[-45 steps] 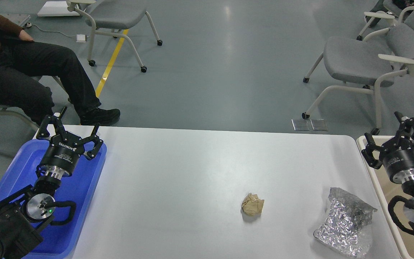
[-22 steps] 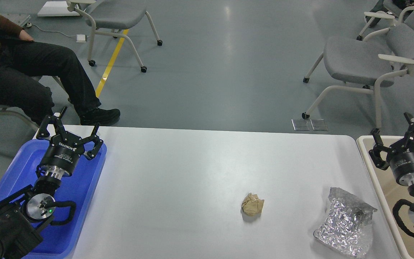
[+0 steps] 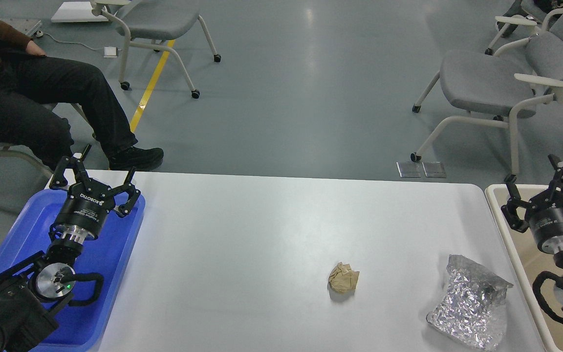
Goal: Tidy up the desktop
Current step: 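Move the right gripper inward toward the crumpled silver foil bag, then lower the right gripper down onto the edge of the foil bag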
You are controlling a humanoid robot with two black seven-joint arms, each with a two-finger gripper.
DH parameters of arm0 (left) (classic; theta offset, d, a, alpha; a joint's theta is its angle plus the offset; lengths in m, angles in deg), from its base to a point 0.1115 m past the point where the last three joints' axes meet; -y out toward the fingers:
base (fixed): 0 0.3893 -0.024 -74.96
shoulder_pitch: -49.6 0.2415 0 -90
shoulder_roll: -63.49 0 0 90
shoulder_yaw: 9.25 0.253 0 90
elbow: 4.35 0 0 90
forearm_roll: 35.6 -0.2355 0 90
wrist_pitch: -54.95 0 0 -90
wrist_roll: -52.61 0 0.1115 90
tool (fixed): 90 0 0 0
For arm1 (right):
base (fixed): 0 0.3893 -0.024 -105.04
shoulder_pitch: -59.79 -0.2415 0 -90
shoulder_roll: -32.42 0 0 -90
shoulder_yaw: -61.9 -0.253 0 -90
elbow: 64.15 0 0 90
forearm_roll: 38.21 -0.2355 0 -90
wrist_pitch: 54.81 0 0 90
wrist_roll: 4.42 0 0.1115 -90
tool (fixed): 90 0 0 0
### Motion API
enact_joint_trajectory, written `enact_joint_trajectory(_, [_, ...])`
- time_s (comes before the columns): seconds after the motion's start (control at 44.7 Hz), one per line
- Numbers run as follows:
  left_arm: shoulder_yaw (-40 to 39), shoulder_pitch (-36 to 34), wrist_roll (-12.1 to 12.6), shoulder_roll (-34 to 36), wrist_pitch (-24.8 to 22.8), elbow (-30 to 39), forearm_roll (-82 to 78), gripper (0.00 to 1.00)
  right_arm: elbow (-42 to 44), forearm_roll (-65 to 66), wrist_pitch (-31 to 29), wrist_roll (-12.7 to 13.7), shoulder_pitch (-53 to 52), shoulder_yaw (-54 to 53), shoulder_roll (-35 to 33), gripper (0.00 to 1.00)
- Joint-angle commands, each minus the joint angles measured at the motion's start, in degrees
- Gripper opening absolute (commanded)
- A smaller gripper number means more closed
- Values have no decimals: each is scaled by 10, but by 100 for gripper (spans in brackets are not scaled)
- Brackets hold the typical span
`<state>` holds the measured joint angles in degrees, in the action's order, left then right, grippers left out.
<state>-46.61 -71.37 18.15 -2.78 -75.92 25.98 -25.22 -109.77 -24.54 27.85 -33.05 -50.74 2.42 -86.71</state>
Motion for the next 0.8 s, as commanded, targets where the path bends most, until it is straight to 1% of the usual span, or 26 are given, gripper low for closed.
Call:
enact_joint_trajectory(0.0, [0,0,0,0,0,0,0,98,13,0,0,0,0,2,-2,100])
enact_joint_trajectory(0.358, [0,0,0,0,0,0,0,98,11,4,-1,0,14,8,-12,100])
enact_joint_trajectory(0.447, [0,0,0,0,0,0,0,98,8,4,1,0,13,28,-22,100])
enact_joint_trajectory(0.604, [0,0,-1,0,0,0,0,98,2,4,5,0,12,88,-62,100])
enact_joint_trajectory(0.783, [0,0,0,0,0,0,0,98,-44,41,3,0,5,189,-148,99])
